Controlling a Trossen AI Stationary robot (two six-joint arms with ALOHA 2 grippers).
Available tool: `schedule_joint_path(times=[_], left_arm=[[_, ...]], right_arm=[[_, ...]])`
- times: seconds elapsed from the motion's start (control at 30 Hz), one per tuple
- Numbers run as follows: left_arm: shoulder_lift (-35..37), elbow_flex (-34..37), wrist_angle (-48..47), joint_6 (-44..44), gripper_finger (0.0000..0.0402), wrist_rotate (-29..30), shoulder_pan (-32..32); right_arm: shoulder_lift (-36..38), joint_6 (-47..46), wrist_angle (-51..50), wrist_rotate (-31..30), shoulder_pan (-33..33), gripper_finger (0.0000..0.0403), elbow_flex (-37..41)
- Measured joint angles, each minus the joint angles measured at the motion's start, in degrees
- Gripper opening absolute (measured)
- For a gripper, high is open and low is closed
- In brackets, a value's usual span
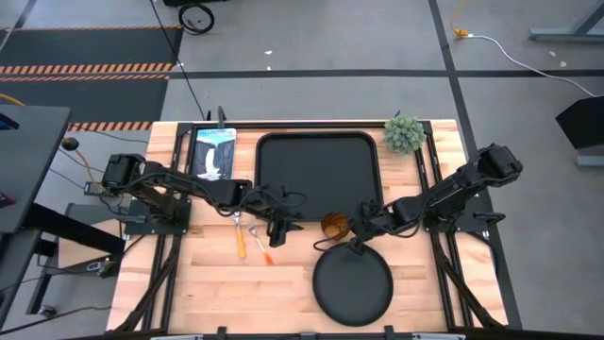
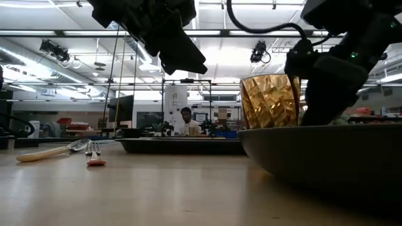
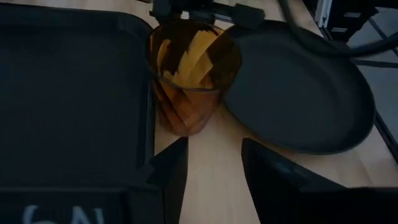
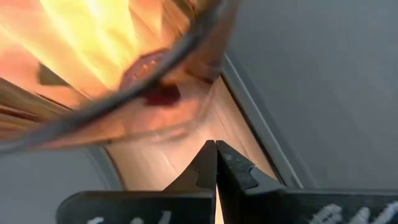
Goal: Pick and place plate/cup/fork/spoon on tray
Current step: Prepare the black plate and yellow cup, then put the yellow cup on the top right of the black tray
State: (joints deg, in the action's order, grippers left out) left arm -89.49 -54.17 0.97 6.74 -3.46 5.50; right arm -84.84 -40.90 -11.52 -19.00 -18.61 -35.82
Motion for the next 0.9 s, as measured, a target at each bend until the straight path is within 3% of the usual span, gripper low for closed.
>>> schedule_joint_path(times=[0.2,0.53,0.9], left_arm=[[1.28,2.23,-0.83,0.04,0.0156,0.96,0.59],[6.29,7.03,1.49,1.45,0.0155,4.59,1.9],[6.08,7.78,1.55,3.1,0.0155,4.96,2.43]], right_arm=[[-0.3,-3.92,-0.96,0.18,-0.03,0.0004,-0.14],[-5.2,-3.08,10.44,1.91,0.87,0.0004,-0.17],[-9.93,-1.17,20.5,3.68,1.57,0.0004,-0.77]])
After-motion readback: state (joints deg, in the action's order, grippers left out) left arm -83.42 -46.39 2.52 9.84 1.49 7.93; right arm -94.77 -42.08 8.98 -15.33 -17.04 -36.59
